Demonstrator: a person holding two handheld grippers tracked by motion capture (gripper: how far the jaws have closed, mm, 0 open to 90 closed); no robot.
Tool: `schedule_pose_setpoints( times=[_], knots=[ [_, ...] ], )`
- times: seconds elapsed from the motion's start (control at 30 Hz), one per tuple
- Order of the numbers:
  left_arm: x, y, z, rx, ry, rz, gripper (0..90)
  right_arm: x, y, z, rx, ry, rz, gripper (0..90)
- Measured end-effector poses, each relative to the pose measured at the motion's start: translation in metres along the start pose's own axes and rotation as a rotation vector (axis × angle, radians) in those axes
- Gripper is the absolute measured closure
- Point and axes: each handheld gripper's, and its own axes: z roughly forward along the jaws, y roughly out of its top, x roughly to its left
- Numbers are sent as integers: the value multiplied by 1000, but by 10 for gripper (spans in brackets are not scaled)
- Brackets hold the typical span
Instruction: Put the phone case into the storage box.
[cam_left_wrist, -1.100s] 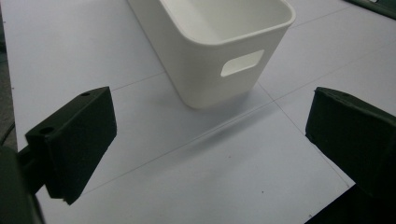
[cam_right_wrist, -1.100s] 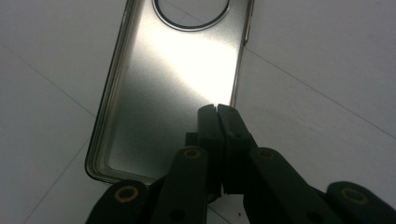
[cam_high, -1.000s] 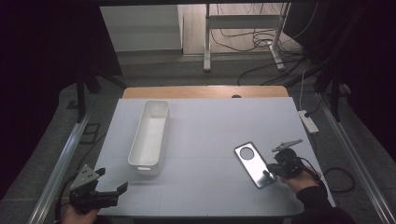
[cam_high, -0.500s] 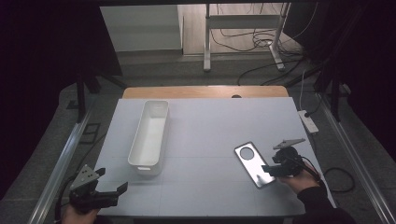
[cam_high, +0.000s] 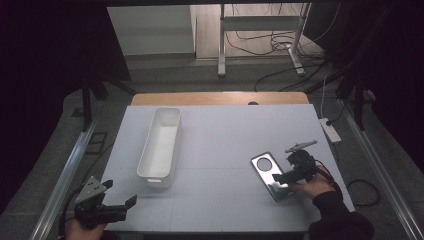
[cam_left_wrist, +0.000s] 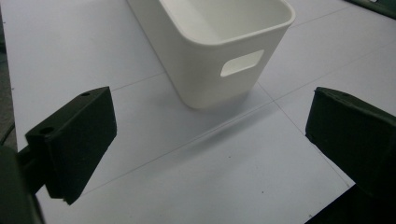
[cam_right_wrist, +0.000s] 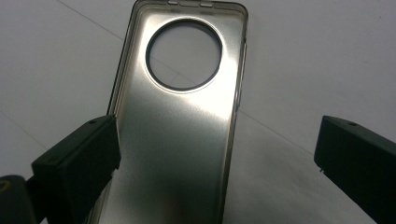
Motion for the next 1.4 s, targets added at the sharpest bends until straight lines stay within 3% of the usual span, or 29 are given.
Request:
schedule_pose_setpoints(
  times=[0.2,0.27,0.3,0.33,0.37,0.4,0.83,1.3,1.4],
  knots=[
    [0,0,0,1,1,2,28,-5,9,6,40,-22,17,196],
    [0,0,0,1,0,2,28,-8,11,9,57,-24,17,355],
    [0,0,0,1,0,2,28,-8,11,9,57,-24,17,355],
    [0,0,0,2,0,2,28,-9,12,11,65,-19,11,447],
    [0,0,0,2,0,2,28,-9,12,11,65,-19,11,447],
    [0,0,1,3,0,4,28,-8,13,13,68,-21,0,533],
    [-1,2,3,27,3,15,35,-6,17,19,92,-38,-5,843],
    [-1,3,6,62,13,8,36,-6,16,19,93,-53,17,890],
    [0,4,8,75,-6,3,37,-6,16,17,73,-66,17,890]
  ],
)
